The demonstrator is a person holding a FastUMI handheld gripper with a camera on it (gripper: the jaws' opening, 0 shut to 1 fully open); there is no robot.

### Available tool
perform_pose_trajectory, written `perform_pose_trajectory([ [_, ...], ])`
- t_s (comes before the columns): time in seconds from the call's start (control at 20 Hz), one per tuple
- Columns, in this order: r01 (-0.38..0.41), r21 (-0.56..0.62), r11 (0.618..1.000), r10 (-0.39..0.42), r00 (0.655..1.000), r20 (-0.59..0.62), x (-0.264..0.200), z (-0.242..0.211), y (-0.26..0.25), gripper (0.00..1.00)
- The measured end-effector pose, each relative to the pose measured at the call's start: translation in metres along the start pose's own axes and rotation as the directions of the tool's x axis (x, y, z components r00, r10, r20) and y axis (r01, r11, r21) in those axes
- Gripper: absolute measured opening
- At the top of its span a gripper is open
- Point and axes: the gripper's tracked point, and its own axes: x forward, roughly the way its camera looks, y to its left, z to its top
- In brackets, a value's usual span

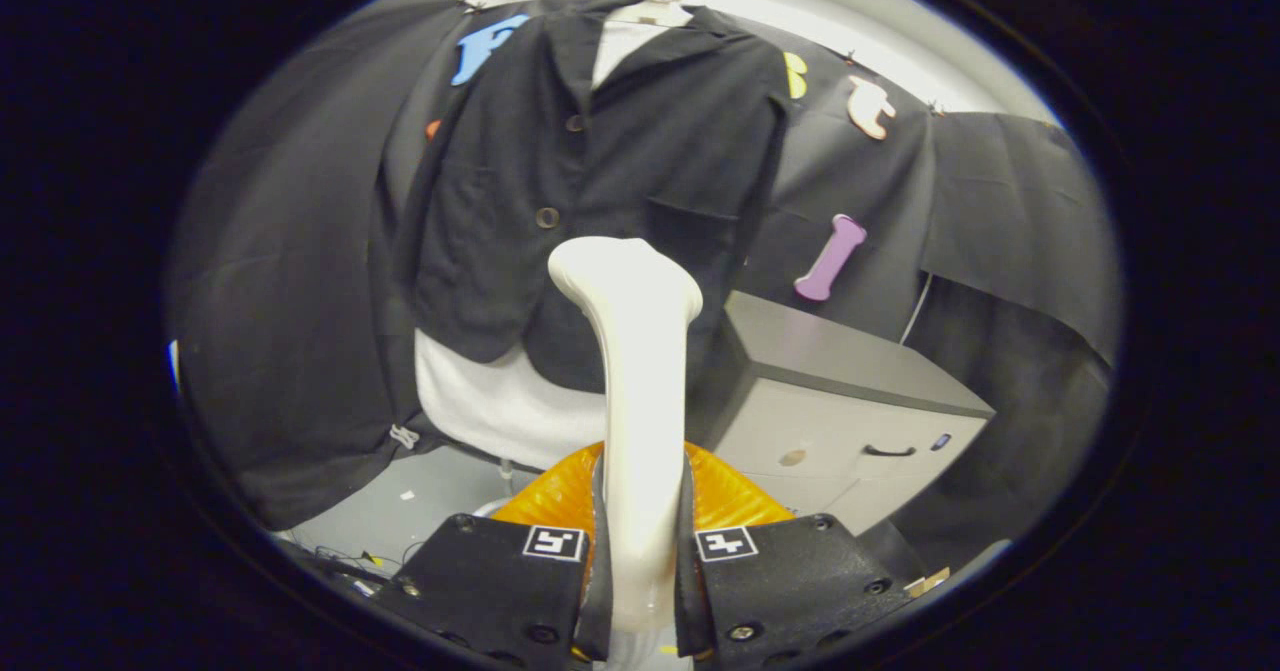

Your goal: Iron the clothes twice with a garment steamer, once on the left side and once on the right side.

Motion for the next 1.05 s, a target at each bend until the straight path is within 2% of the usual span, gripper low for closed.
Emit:
perform_pose_trajectory([
  [0.25,0.036,0.062,0.997,-0.036,0.999,0.001,-0.004,0.007,-0.086,0.27],
  [0.5,0.035,0.085,0.996,-0.033,0.999,-0.017,-0.007,-0.002,-0.156,0.27],
  [1.05,-0.028,0.103,0.994,0.037,0.995,-0.089,-0.038,-0.069,-0.237,0.27],
])
